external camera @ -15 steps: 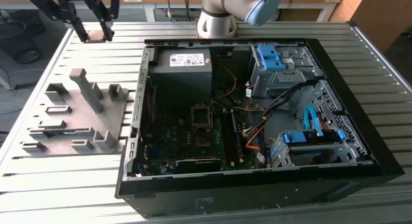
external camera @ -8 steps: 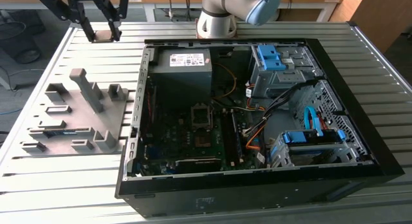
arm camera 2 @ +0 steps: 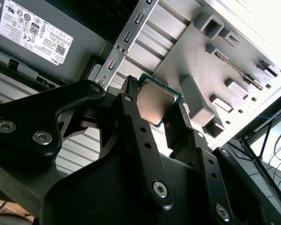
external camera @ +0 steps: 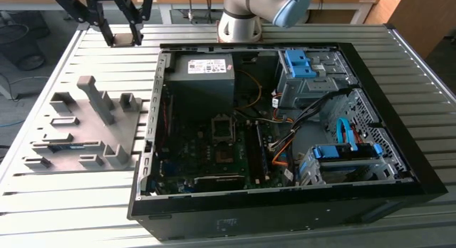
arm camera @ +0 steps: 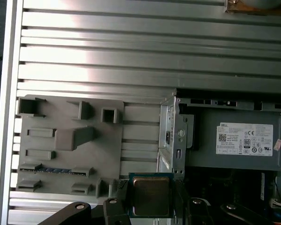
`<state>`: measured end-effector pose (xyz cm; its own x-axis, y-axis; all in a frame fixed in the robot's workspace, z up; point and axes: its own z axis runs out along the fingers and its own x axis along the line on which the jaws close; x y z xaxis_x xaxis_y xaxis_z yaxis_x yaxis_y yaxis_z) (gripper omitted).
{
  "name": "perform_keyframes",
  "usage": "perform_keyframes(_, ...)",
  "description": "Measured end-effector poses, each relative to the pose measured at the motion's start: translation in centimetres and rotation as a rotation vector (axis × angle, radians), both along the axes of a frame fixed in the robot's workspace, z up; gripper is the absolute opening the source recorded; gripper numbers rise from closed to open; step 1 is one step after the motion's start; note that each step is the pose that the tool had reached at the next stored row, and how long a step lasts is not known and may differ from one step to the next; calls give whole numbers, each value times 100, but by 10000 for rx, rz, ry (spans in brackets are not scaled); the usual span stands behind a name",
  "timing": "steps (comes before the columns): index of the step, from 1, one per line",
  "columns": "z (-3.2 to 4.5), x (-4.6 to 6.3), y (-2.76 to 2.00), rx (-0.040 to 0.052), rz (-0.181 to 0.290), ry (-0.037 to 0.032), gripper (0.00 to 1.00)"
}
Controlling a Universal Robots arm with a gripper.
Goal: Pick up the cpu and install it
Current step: 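Pick up the cpu and move it towards the insertion slot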
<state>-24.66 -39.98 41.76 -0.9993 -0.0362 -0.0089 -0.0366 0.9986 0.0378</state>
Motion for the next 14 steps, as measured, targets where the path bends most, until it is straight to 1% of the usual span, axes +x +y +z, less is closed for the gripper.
perform_keyframes(14,0,247,0,0,0,1,47)
